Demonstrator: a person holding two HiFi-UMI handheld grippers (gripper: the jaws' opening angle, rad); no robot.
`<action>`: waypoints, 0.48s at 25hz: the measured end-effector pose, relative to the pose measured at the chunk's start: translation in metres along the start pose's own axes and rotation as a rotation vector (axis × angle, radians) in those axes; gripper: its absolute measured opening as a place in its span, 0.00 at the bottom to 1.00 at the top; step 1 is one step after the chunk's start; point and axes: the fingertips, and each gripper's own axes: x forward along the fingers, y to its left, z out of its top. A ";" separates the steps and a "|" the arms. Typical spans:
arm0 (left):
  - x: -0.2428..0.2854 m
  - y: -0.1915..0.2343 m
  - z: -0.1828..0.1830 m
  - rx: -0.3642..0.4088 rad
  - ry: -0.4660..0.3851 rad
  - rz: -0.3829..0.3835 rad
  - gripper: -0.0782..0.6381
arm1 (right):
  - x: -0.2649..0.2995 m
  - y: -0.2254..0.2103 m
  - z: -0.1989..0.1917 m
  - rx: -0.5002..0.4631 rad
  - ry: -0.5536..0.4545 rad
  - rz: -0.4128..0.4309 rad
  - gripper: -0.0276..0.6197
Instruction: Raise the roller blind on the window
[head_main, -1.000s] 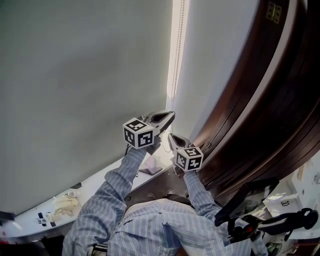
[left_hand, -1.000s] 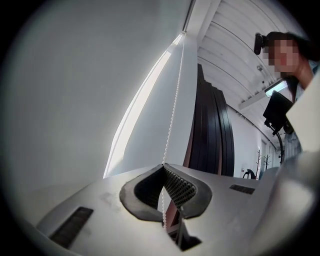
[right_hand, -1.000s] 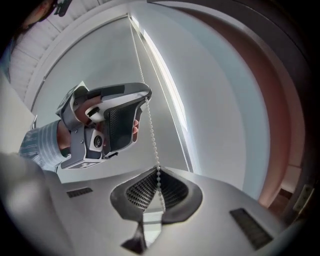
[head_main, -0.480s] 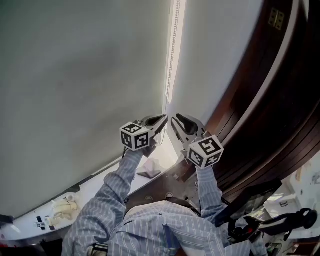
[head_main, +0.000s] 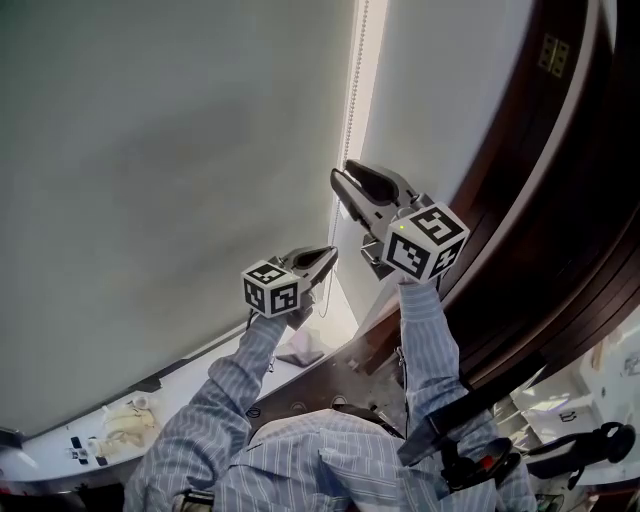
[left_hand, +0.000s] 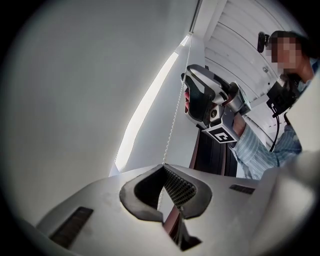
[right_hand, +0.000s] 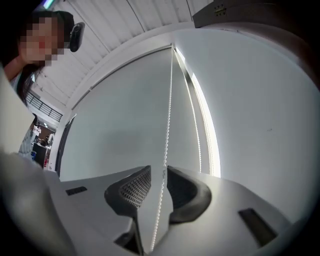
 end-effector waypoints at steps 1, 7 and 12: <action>-0.001 0.000 0.000 0.001 0.000 0.000 0.12 | 0.002 -0.002 0.002 -0.003 -0.003 -0.013 0.17; -0.004 -0.002 0.000 -0.001 -0.004 -0.004 0.12 | 0.003 -0.002 0.001 0.073 -0.008 0.007 0.07; -0.004 -0.005 -0.003 -0.011 -0.008 -0.005 0.12 | 0.003 -0.003 -0.001 0.075 0.004 -0.004 0.06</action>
